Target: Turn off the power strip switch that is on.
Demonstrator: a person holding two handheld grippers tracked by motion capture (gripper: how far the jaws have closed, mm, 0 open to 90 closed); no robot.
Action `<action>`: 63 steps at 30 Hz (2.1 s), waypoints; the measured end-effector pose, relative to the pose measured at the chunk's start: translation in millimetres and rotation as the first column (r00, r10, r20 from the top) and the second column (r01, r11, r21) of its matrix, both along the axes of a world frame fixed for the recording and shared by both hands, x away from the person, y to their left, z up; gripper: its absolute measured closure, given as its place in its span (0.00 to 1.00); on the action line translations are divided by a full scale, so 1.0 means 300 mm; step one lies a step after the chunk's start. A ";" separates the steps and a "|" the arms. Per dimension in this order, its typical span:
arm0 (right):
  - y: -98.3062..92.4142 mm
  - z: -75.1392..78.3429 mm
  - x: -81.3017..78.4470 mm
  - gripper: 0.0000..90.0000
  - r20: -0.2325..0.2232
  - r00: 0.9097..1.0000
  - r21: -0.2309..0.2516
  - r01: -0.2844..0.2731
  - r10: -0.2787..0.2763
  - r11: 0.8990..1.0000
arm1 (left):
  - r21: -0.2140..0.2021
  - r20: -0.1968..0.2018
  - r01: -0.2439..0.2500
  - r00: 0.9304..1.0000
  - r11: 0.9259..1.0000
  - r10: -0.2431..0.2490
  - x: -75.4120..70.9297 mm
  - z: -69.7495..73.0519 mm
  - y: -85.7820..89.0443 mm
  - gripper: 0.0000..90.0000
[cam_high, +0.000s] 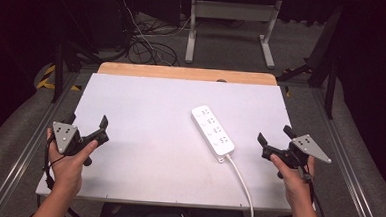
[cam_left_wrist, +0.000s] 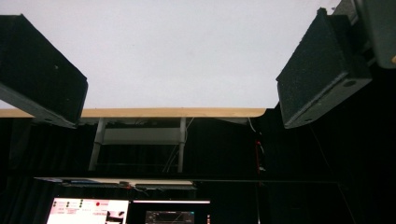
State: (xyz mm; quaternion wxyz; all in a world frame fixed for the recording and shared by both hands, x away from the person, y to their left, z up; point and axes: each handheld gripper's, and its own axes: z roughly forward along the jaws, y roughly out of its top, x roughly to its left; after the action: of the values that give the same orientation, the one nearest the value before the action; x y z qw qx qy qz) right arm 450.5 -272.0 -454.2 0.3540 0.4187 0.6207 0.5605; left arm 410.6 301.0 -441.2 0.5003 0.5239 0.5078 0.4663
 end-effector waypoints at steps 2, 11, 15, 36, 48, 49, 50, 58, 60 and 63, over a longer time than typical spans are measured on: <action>-0.002 0.001 -0.003 0.03 0.003 1.000 0.004 0.001 -0.001 1.000 | 0.000 0.000 0.005 1.000 1.000 -0.005 0.001 0.000 -0.004 0.03; -0.004 0.001 -0.007 0.08 -0.005 1.000 0.002 -0.001 0.001 1.000 | 0.001 -0.003 0.005 1.000 1.000 -0.005 0.009 0.000 -0.005 0.03; -0.011 0.001 -0.013 0.09 -0.006 1.000 0.004 0.005 -0.005 1.000 | 0.003 -0.003 0.013 1.000 1.000 -0.013 0.014 0.000 -0.012 0.03; -0.026 0.006 -0.034 0.64 -0.056 0.998 0.001 -0.031 0.031 1.000 | 0.002 -0.010 0.028 1.000 1.000 -0.028 0.028 -0.001 -0.023 0.03; -0.047 0.062 -0.056 1.00 -0.052 0.998 0.014 -0.023 0.024 1.000 | 0.001 -0.012 0.028 1.000 1.000 -0.028 0.026 -0.001 -0.021 0.03; -0.052 0.081 -0.059 1.00 -0.110 0.994 -0.008 0.004 -0.005 1.000 | 0.001 -0.012 0.028 1.000 1.000 -0.028 0.026 -0.001 -0.021 0.03; -0.052 0.081 -0.059 1.00 -0.110 0.994 -0.008 0.004 -0.005 1.000 | 0.002 -0.012 0.028 1.000 1.000 -0.028 0.026 -0.001 -0.021 0.03; -0.048 0.124 -0.041 1.00 -0.197 0.980 -0.026 -0.019 0.013 0.999 | 0.001 -0.013 0.031 0.999 1.000 -0.031 0.031 -0.002 -0.023 0.03; -0.042 0.126 -0.038 1.00 -0.198 0.980 -0.028 -0.025 0.019 0.999 | 0.005 -0.012 0.032 0.999 0.999 -0.032 0.031 -0.002 -0.023 0.03; -0.021 0.136 -0.027 1.00 -0.207 0.977 -0.029 -0.053 0.046 0.998 | 0.003 -0.012 0.030 0.999 1.000 -0.030 0.030 -0.003 -0.023 0.04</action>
State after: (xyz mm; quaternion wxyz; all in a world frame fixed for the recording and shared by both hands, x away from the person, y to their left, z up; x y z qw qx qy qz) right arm 442.3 -278.3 -413.4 0.2810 0.4527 0.6739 0.5119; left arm 419.5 294.1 -442.1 0.5034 0.5351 0.5022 0.4561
